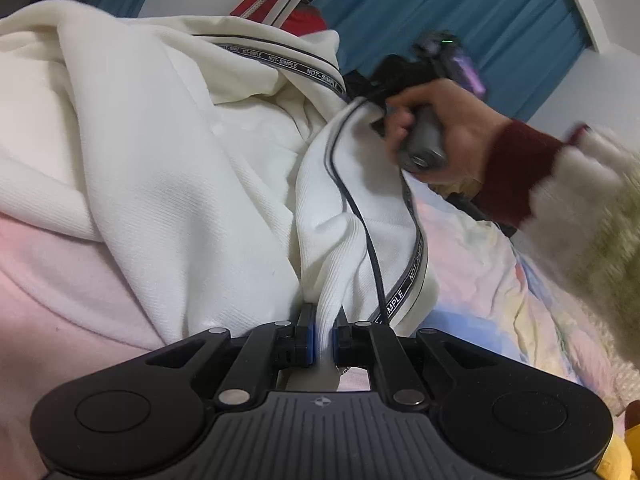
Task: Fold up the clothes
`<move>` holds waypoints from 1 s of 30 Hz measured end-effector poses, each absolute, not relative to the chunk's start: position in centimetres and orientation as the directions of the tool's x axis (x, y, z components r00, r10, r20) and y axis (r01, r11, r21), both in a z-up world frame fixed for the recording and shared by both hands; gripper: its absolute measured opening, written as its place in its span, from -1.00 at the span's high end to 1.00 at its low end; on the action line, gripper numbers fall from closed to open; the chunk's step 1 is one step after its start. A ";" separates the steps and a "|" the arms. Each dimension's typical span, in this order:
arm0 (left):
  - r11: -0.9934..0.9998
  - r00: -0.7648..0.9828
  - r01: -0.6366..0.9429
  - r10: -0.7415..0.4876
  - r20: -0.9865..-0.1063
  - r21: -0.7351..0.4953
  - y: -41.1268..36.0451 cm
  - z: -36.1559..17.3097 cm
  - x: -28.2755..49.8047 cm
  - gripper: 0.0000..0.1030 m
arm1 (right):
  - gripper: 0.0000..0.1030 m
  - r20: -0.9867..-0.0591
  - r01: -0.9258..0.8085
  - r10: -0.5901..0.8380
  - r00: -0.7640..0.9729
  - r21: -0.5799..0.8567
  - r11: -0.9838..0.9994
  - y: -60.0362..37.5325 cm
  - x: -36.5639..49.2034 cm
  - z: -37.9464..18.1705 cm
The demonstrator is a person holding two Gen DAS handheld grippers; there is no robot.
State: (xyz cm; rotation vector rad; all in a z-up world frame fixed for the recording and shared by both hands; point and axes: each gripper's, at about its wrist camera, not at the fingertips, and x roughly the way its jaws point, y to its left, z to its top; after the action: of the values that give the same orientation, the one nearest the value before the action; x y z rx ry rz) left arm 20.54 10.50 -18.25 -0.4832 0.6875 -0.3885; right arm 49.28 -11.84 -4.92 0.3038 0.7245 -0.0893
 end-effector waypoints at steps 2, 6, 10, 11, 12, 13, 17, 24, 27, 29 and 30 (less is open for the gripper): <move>0.827 0.707 0.185 -0.487 -0.513 -0.530 10.4 -18.1 20.3 0.83 | 0.88 -0.616 0.161 0.039 0.787 0.265 0.951 -13.6 47.2 -3.5; 0.840 0.707 0.189 -0.475 -0.523 -0.508 10.2 -17.7 19.9 0.78 | 0.88 -0.606 0.160 0.037 0.795 0.268 0.950 -18.5 43.1 -1.1; 0.849 0.722 0.225 -0.475 -0.503 -0.479 9.3 -16.6 18.8 0.74 | 0.88 -0.496 0.226 -0.014 0.868 0.370 0.901 -26.4 37.1 0.8; 0.848 0.725 0.236 -0.479 -0.495 -0.475 9.0 -16.2 18.5 0.73 | 0.88 -0.468 0.252 -0.041 0.883 0.399 0.882 -28.4 35.5 0.5; 0.847 0.729 0.244 -0.481 -0.487 -0.473 8.8 -15.9 18.3 0.71 | 0.87 -0.442 0.281 -0.073 0.894 0.426 0.860 -30.4 33.7 0.2; 0.846 0.732 0.249 -0.483 -0.480 -0.471 8.7 -15.7 18.0 0.66 | 0.87 -0.419 0.311 -0.106 0.902 0.458 0.833 -32.4 31.7 -0.3; 0.859 0.740 0.261 -0.471 -0.481 -0.440 8.0 -15.2 17.0 0.65 | 0.87 -0.478 0.451 -0.162 0.863 0.588 0.671 -38.9 25.3 -5.5; 0.901 0.752 0.228 -0.404 -0.521 -0.370 7.0 -14.8 15.6 0.65 | 0.80 -0.542 0.484 0.053 0.839 0.786 0.384 -43.9 19.9 -13.4; 0.907 0.755 0.205 -0.386 -0.531 -0.368 6.9 -14.7 15.1 0.64 | 0.50 -0.509 0.451 0.117 0.853 0.832 0.324 -44.5 19.8 -14.1; 0.908 0.758 0.195 -0.380 -0.530 -0.371 7.0 -14.9 15.0 0.65 | 0.06 -0.480 0.423 0.143 0.866 0.854 0.302 -44.5 20.1 -14.6; 0.909 0.760 0.191 -0.376 -0.530 -0.371 7.0 -15.0 15.1 0.65 | -0.05 -0.466 0.411 0.153 0.871 0.864 0.292 -44.5 20.4 -15.0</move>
State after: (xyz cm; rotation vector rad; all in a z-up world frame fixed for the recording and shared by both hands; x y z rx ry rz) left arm 15.13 7.00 -14.99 -0.3052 0.6377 -0.3143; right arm 20.40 -44.52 -14.96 1.2789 0.5197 -0.1822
